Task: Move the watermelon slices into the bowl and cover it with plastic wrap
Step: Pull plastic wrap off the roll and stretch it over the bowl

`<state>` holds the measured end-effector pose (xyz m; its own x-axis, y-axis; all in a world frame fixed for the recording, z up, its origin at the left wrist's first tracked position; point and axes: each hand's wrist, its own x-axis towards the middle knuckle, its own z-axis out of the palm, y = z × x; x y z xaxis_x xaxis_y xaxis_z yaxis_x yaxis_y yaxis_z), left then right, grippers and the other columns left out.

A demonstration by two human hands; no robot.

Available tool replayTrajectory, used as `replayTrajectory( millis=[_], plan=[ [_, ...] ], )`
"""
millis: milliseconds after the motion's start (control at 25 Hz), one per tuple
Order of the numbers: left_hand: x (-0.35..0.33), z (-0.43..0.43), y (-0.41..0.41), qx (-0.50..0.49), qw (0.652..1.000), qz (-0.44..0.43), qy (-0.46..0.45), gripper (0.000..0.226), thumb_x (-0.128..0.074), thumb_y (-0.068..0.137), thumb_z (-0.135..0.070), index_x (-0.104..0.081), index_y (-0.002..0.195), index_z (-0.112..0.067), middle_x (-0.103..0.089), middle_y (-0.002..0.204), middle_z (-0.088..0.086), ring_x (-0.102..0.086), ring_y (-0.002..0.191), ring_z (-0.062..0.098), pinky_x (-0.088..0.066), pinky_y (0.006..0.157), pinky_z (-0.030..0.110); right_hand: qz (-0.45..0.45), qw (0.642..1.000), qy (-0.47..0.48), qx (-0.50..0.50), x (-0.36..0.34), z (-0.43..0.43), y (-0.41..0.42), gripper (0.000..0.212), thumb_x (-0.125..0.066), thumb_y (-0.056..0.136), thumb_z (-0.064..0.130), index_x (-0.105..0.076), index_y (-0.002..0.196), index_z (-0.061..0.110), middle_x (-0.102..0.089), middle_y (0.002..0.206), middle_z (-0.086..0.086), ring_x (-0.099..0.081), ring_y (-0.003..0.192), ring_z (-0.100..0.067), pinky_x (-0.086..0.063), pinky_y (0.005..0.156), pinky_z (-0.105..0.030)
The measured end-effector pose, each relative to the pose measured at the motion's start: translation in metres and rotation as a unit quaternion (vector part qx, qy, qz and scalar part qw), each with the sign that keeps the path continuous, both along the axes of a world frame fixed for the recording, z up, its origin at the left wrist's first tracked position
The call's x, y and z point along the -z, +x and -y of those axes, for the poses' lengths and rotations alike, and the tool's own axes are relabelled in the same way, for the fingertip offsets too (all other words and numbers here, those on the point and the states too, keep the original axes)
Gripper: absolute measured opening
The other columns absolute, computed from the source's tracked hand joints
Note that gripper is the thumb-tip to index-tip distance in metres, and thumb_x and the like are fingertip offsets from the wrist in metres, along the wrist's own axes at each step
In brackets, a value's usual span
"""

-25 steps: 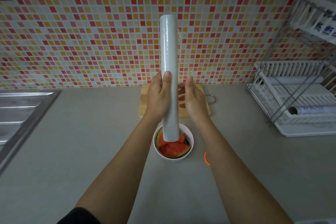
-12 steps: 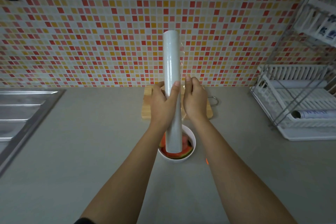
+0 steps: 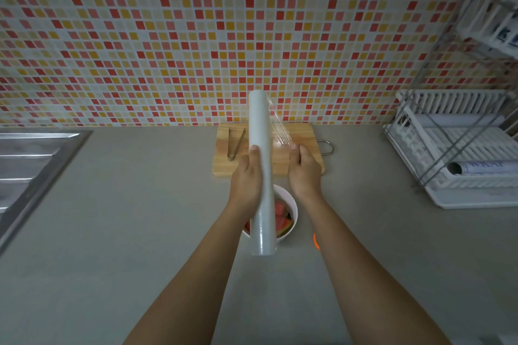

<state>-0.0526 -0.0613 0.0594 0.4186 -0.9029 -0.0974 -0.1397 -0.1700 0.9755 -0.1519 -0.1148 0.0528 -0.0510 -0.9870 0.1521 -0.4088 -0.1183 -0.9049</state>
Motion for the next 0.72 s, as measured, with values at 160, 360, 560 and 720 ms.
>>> replayTrajectory(
  millis=[160,360,560,720],
  plan=[
    [0.011,0.004,-0.003,-0.006,0.997,0.067,0.025,0.042,-0.061,0.08,-0.058,-0.048,0.097,-0.021,-0.058,0.086,-0.009,-0.059,0.078,0.008,-0.042,0.058,0.022,-0.007,1.0,0.012,0.012,0.019,-0.004,-0.01,0.03,-0.037,0.097,0.025,-0.048,0.074,0.012,-0.046,0.057,0.005,-0.042,0.054,-0.006,-0.022,0.053,-0.025],
    [0.026,0.005,-0.005,-0.03,0.997,0.066,0.038,0.04,-0.055,0.084,-0.055,-0.06,0.091,-0.016,-0.063,0.082,-0.004,-0.061,0.076,0.01,-0.043,0.059,0.025,-0.006,0.999,0.027,0.04,0.031,-0.003,-0.018,0.033,-0.037,0.097,0.025,-0.05,0.075,0.005,-0.045,0.056,0.004,-0.04,0.051,-0.004,-0.02,0.051,-0.025],
    [0.032,0.007,-0.008,-0.05,0.994,0.084,0.042,0.042,-0.048,0.087,-0.057,-0.06,0.091,-0.017,-0.062,0.08,-0.006,-0.06,0.077,0.011,-0.041,0.058,0.024,-0.002,0.998,0.036,0.042,0.034,0.0,-0.021,0.031,-0.037,0.097,0.026,-0.046,0.072,0.011,-0.045,0.055,0.005,-0.042,0.053,-0.005,-0.023,0.051,-0.024],
    [0.032,0.008,-0.008,-0.021,0.996,0.042,0.075,0.045,-0.043,0.092,-0.052,-0.042,0.125,-0.021,-0.055,0.1,-0.002,-0.057,0.083,0.013,-0.042,0.067,0.028,-0.011,0.999,0.036,0.037,0.036,0.001,-0.025,0.03,-0.036,0.098,0.026,-0.045,0.073,0.013,-0.044,0.055,0.005,-0.042,0.054,-0.007,-0.022,0.051,-0.025]
  ],
)
